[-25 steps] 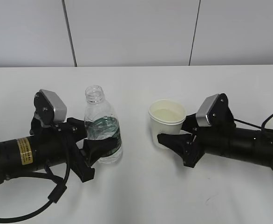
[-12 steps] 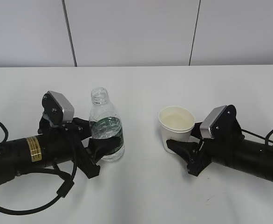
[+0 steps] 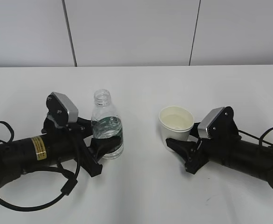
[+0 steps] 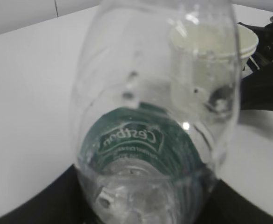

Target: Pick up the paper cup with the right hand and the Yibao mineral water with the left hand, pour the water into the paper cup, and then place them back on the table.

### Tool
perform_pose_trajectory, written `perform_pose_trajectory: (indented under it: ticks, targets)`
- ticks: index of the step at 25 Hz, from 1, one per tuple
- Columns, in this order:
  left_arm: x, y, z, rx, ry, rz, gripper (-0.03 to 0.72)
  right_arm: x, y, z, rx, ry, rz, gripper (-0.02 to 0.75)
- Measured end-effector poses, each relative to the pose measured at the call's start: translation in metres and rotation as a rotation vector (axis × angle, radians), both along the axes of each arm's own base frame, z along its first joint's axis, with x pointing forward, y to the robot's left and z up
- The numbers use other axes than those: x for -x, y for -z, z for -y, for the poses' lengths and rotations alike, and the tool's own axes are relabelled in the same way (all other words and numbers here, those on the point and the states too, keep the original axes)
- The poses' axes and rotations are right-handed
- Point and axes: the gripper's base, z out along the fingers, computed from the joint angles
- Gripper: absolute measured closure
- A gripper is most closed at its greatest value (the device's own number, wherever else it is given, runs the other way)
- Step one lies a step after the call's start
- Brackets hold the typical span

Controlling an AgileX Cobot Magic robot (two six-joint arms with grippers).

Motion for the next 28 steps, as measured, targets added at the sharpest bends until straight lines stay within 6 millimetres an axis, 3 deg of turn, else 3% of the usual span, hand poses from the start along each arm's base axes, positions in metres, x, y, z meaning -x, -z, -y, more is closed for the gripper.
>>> perform_pose_trajectory:
  ticks: [18, 28]
  targets:
    - [-0.0022, -0.0002, -0.0011, -0.005, -0.022, 0.014, 0.314, -0.0011, 0.0003, 0.0007, -0.057, 0.036, -0.047, 0.223]
    - [-0.0018, -0.0002, -0.0008, -0.006, -0.016, 0.015, 0.287, 0.0003, 0.0006, -0.0008, -0.055, 0.014, -0.052, 0.103]
